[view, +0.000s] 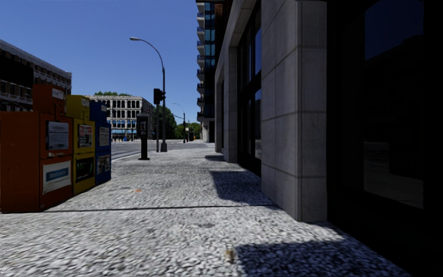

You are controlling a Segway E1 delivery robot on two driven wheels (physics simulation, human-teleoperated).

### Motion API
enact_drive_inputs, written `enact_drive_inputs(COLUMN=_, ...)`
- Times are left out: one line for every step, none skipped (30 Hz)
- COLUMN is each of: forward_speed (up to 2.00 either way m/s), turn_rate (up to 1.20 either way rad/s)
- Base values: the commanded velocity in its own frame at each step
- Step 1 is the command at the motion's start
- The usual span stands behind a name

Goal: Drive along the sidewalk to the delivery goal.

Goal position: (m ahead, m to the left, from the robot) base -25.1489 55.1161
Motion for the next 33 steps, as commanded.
enact_drive_inputs(forward_speed=2.00, turn_rate=0.14)
enact_drive_inputs(forward_speed=2.00, turn_rate=0.07)
enact_drive_inputs(forward_speed=2.00, turn_rate=0.00)
enact_drive_inputs(forward_speed=2.00, turn_rate=0.00)
enact_drive_inputs(forward_speed=2.00, turn_rate=0.00)
enact_drive_inputs(forward_speed=2.00, turn_rate=0.00)
enact_drive_inputs(forward_speed=2.00, turn_rate=0.00)
enact_drive_inputs(forward_speed=2.00, turn_rate=0.00)
enact_drive_inputs(forward_speed=2.00, turn_rate=0.00)
enact_drive_inputs(forward_speed=2.00, turn_rate=0.00)
enact_drive_inputs(forward_speed=2.00, turn_rate=0.00)
enact_drive_inputs(forward_speed=2.00, turn_rate=0.00)
enact_drive_inputs(forward_speed=2.00, turn_rate=0.08)
enact_drive_inputs(forward_speed=2.00, turn_rate=0.27)
enact_drive_inputs(forward_speed=2.00, turn_rate=0.27)
enact_drive_inputs(forward_speed=2.00, turn_rate=0.44)
enact_drive_inputs(forward_speed=2.00, turn_rate=0.52)
enact_drive_inputs(forward_speed=2.00, turn_rate=0.49)
enact_drive_inputs(forward_speed=2.00, turn_rate=0.49)
enact_drive_inputs(forward_speed=2.00, turn_rate=0.39)
enact_drive_inputs(forward_speed=2.00, turn_rate=0.34)
enact_drive_inputs(forward_speed=2.00, turn_rate=0.32)
enact_drive_inputs(forward_speed=2.00, turn_rate=0.32)
enact_drive_inputs(forward_speed=2.00, turn_rate=0.32)
enact_drive_inputs(forward_speed=2.00, turn_rate=0.32)
enact_drive_inputs(forward_speed=2.00, turn_rate=0.32)
enact_drive_inputs(forward_speed=2.00, turn_rate=0.32)
enact_drive_inputs(forward_speed=2.00, turn_rate=0.32)
enact_drive_inputs(forward_speed=2.00, turn_rate=0.32)
enact_drive_inputs(forward_speed=2.00, turn_rate=0.32)
enact_drive_inputs(forward_speed=2.00, turn_rate=0.29)
enact_drive_inputs(forward_speed=2.00, turn_rate=0.00)
enact_drive_inputs(forward_speed=2.00, turn_rate=0.00)
